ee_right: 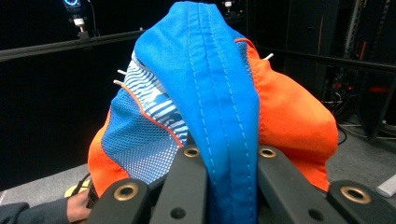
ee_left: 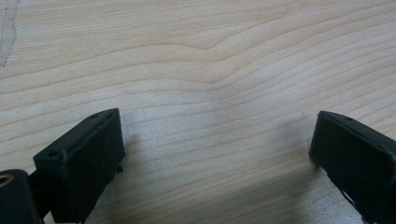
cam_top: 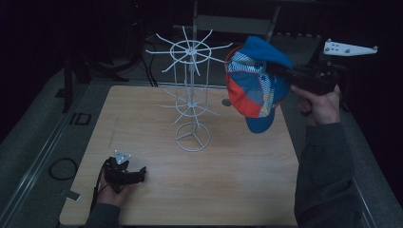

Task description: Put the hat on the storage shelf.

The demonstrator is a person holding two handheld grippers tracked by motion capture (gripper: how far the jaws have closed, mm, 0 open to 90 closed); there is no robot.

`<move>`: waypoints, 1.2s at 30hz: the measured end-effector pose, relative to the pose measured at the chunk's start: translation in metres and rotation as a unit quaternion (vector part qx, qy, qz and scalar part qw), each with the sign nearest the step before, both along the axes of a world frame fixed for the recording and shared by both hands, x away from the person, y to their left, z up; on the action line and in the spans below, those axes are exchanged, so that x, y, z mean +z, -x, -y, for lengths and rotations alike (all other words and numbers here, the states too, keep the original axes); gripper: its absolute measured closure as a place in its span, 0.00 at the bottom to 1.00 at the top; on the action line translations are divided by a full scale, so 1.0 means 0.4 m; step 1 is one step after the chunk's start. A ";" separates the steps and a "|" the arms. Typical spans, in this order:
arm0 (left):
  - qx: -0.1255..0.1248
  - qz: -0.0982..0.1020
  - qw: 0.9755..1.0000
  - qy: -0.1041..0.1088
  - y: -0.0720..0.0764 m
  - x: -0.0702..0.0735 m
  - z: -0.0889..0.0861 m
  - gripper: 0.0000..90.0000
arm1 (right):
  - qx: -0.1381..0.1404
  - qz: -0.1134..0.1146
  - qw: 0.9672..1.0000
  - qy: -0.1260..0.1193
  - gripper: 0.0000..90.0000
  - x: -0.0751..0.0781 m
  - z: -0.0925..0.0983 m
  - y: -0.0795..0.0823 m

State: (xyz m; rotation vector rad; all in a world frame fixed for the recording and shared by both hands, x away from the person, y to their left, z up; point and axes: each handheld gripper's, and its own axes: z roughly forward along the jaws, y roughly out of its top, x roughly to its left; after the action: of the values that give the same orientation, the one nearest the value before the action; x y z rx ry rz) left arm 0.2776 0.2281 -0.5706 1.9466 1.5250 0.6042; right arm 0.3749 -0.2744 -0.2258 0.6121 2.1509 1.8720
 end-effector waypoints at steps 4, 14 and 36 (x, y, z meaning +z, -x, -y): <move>-0.001 0.000 1.000 0.000 0.000 0.000 0.000 0.04 | 0.003 -0.005 1.000 0.001 0.98 -0.007 -0.016 -0.010; -0.001 0.000 1.000 0.001 0.000 0.000 0.001 0.04 | 0.014 -0.021 1.000 0.009 0.98 -0.040 -0.057 -0.037; -0.002 0.001 1.000 0.002 0.000 -0.001 0.001 0.04 | 0.005 -0.065 0.996 0.060 0.97 -0.154 -0.115 -0.075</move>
State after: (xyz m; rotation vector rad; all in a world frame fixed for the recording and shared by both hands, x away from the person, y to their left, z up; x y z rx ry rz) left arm 0.2776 0.2276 -0.5708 1.9449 1.5201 0.6017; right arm 0.4050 -0.2283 -0.2874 0.7160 2.3316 1.7357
